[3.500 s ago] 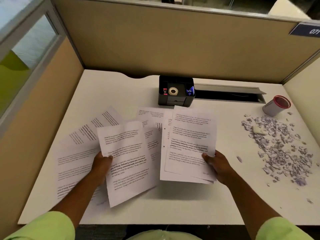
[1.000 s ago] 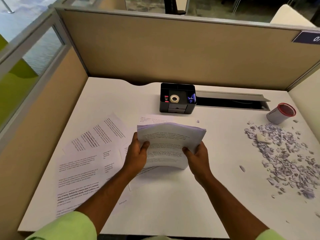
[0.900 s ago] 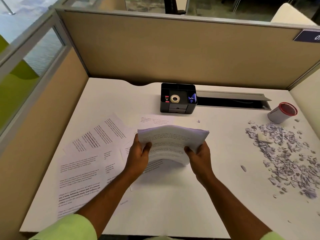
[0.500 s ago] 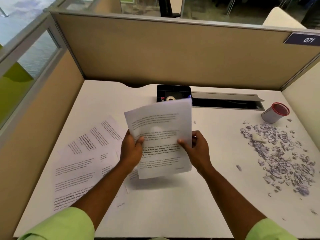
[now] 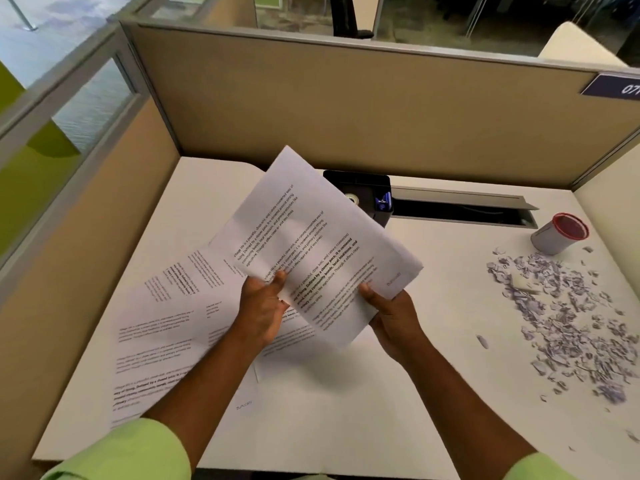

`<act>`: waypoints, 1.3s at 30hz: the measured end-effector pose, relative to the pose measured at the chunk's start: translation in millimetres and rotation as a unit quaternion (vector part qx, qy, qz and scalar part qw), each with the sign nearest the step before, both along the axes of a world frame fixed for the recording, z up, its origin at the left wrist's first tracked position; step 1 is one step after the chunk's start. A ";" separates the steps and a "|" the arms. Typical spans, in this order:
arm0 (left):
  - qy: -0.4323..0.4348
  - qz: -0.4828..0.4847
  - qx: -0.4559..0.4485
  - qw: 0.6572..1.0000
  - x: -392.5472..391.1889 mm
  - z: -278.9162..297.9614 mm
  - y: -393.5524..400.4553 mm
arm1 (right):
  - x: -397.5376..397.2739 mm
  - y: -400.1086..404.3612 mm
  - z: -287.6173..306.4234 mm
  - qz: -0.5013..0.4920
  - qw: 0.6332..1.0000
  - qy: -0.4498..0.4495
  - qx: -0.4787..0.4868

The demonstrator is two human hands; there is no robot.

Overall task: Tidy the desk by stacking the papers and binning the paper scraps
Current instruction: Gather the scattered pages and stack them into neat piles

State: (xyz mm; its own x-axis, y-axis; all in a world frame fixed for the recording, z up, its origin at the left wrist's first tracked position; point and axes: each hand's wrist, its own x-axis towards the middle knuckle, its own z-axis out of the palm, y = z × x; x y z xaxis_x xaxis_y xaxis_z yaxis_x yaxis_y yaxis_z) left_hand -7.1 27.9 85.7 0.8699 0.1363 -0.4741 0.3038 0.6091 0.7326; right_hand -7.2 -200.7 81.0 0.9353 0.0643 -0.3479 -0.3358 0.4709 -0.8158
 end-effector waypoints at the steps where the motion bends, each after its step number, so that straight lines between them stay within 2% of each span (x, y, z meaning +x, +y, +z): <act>1: 0.004 -0.006 -0.012 1.000 -2.1 -0.6 -0.9 | 0.4 3.6 0.7 -0.014 1.000 -0.013 -0.012; 4: 0.025 0.010 0.027 0.999 -8.2 -1.6 3.0 | 6.7 -2.7 1.2 -0.043 0.994 -0.038 -0.097; 6: 0.052 0.048 0.135 0.988 -9.0 -3.1 16.0 | 9.9 -14.7 1.4 -0.014 0.986 -0.053 -0.159; 8: 0.066 0.080 0.269 0.957 -9.2 -2.7 36.2 | 10.2 -24.7 3.0 0.032 0.976 -0.074 -0.202; 11: -0.024 -0.005 0.364 0.931 -4.5 1.9 59.0 | 9.6 -31.3 5.9 0.073 0.966 -0.101 -0.227; 13: -0.059 -0.052 0.387 0.919 2.4 11.5 63.1 | 9.1 -28.1 4.9 0.052 0.961 -0.103 -0.252; 15: -0.081 -0.055 0.409 0.907 7.5 18.8 60.4 | 7.0 -21.0 1.3 -0.003 0.955 -0.099 -0.278; 18: -0.095 -0.023 0.407 0.908 4.1 19.6 43.5 | 2.5 -9.7 -3.2 -0.080 0.952 -0.092 -0.282; 20: -0.088 -0.012 0.422 0.902 -6.0 7.4 31.2 | -2.1 -7.3 -9.7 -0.097 0.953 -0.079 -0.275; 24: 0.011 -0.042 0.433 0.900 -29.2 -25.4 18.3 | -14.0 -14.5 -36.3 -0.055 0.955 -0.035 -0.291; 27: 0.085 -0.056 0.439 0.893 -35.8 -39.9 14.4 | -19.5 -16.4 -46.2 -0.049 0.936 -0.013 -0.348; 32: 0.109 -0.011 0.425 0.898 -26.0 -40.1 14.8 | -14.0 -14.2 -43.3 -0.059 0.919 -0.007 -0.389; 34: 0.150 0.048 0.372 0.915 -21.7 -37.8 14.3 | -11.8 -14.2 -40.9 -0.070 0.938 0.013 -0.340; 36: 0.211 0.085 0.281 0.932 -14.8 -39.0 12.8 | -11.4 -13.1 -38.5 -0.080 0.962 0.032 -0.260; 39: 0.276 0.051 0.136 0.950 -5.4 -40.1 7.8 | -13.9 -7.5 -33.7 -0.091 0.984 0.057 -0.140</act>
